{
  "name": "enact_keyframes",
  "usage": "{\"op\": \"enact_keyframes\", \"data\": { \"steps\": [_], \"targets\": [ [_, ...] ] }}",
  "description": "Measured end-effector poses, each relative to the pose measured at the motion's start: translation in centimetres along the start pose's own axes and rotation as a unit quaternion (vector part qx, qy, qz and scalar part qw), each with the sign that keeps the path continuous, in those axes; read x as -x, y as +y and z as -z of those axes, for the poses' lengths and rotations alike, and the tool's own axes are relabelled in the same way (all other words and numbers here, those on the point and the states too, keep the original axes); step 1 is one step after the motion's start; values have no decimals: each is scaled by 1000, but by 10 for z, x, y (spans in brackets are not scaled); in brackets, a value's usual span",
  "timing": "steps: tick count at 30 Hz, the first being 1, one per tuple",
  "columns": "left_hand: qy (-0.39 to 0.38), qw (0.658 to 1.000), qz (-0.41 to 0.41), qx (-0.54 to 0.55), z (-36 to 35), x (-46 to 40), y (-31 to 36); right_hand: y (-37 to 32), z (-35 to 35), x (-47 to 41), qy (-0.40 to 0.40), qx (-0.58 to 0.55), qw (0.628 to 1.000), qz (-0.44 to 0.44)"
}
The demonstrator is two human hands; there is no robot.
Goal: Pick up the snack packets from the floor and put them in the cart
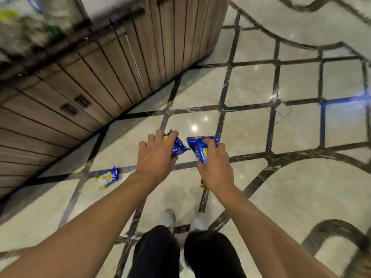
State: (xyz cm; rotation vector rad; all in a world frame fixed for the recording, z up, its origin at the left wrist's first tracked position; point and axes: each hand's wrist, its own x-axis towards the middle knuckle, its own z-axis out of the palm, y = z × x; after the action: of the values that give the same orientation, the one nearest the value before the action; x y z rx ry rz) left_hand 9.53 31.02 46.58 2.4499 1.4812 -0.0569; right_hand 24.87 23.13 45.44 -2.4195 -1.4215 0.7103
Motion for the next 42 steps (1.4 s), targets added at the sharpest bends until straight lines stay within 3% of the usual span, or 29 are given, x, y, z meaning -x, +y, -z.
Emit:
{"op": "enact_keyframes", "data": {
  "steps": [6, 13, 24, 31, 35, 42],
  "targets": [
    [28, 993, 103, 43, 174, 105, 14, -122, 132, 86, 4, -10, 999, 51],
    [97, 951, 274, 104, 262, 216, 2, -214, 177, 152, -45, -29, 983, 178],
    [182, 843, 496, 102, 294, 423, -26, -310, 131, 302, -211, -39, 896, 389],
    [270, 747, 591, 140, 288, 557, -67, -381, 77, 422, -265, -25, 822, 504],
    [292, 695, 641, 143, 279, 643, -96, -412, 35, 500, -294, 21, 788, 540],
    [299, 647, 685, 152, 260, 765, -142, -457, -33, 614, -312, 35, 751, 581]
  ]
}}
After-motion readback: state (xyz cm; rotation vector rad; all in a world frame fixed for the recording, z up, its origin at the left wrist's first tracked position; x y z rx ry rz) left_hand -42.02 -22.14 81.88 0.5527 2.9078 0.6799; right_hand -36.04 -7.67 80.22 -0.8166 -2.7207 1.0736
